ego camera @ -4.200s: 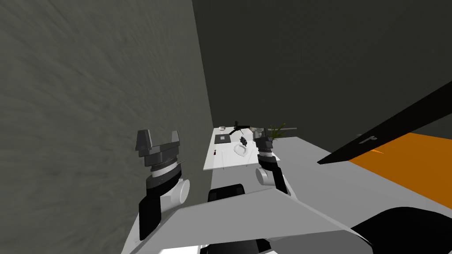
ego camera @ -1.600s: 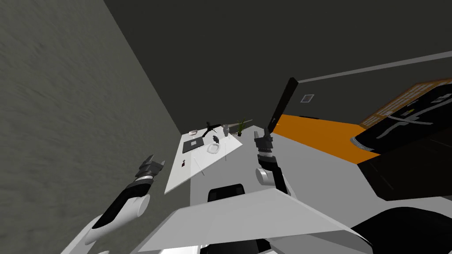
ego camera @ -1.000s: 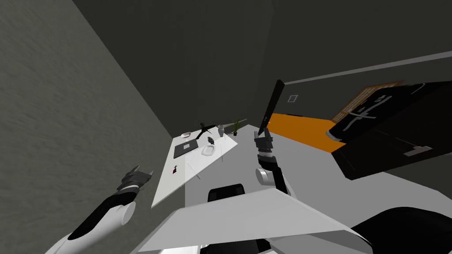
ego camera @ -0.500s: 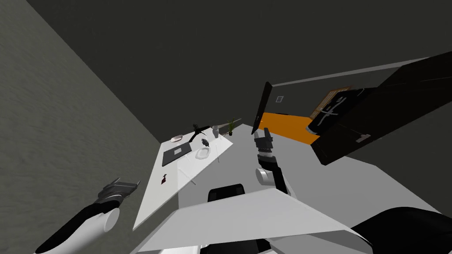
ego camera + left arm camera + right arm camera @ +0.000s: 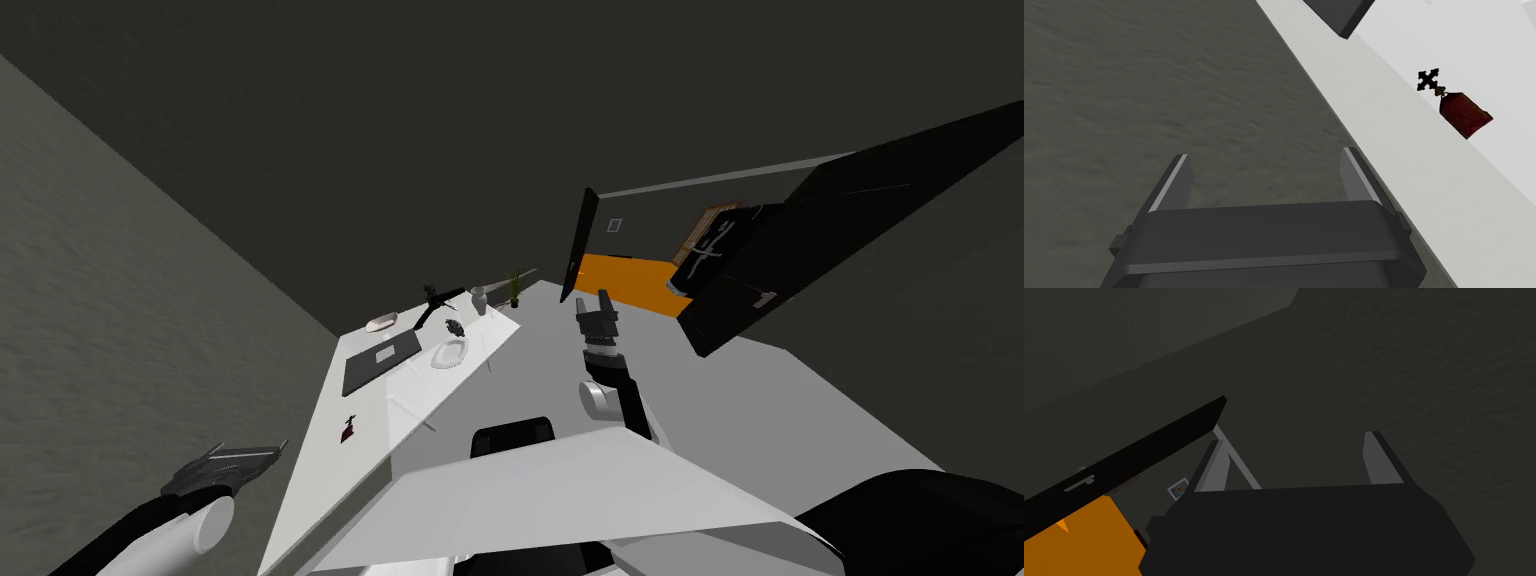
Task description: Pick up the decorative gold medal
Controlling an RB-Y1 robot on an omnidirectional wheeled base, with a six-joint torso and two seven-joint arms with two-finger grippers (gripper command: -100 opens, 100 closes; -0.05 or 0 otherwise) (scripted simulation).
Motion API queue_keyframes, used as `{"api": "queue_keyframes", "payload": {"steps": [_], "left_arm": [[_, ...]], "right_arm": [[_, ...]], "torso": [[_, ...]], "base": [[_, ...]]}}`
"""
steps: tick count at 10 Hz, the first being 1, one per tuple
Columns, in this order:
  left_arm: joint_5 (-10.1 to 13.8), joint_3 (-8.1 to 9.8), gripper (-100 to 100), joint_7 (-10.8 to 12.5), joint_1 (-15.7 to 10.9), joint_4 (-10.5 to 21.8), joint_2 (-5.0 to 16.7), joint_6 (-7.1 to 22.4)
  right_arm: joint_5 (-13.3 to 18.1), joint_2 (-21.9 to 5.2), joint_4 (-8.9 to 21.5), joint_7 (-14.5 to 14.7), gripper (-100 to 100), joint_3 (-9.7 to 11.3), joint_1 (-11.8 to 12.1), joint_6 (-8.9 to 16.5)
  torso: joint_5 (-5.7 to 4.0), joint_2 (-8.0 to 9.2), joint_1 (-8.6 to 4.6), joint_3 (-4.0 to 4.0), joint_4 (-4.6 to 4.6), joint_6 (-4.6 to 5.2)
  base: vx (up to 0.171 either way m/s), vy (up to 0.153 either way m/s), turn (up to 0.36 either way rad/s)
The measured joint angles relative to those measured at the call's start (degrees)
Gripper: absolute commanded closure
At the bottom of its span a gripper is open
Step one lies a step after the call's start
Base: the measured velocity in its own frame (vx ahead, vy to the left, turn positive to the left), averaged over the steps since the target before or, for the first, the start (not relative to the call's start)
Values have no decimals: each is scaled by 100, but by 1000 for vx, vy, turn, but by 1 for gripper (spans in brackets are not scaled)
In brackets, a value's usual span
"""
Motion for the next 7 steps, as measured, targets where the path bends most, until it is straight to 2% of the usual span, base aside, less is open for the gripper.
{"api": "queue_keyframes", "payload": {"steps": [1,2,3,5,6,7], "left_arm": [[82,56,-100,95,-13,177,95,102],[86,56,-100,117,-69,370,106,107],[99,224,-100,221,-17,391,82,290],[214,368,-100,408,-94,724,178,487],[247,431,-100,492,-105,857,197,578],[210,463,-100,529,-154,986,201,633]], "right_arm": [[0,0,0,0,0,-1,1,0],[0,0,0,0,0,-1,1,0],[0,0,0,0,0,0,0,0],[0,0,0,0,0,0,0,0],[0,0,0,0,0,-1,1,0],[0,0,0,0,0,-1,1,0]], "torso": [[1,0,2,0,0,-7],[2,4,3,2,0,-8],[0,4,0,2,1,-2],[1,0,4,0,0,-1],[2,1,5,1,0,-7],[2,5,4,2,0,-8]], "base": [[10,2,39],[18,-6,-213],[18,3,-162],[21,9,-190],[10,6,13],[20,-1,-265]]}}
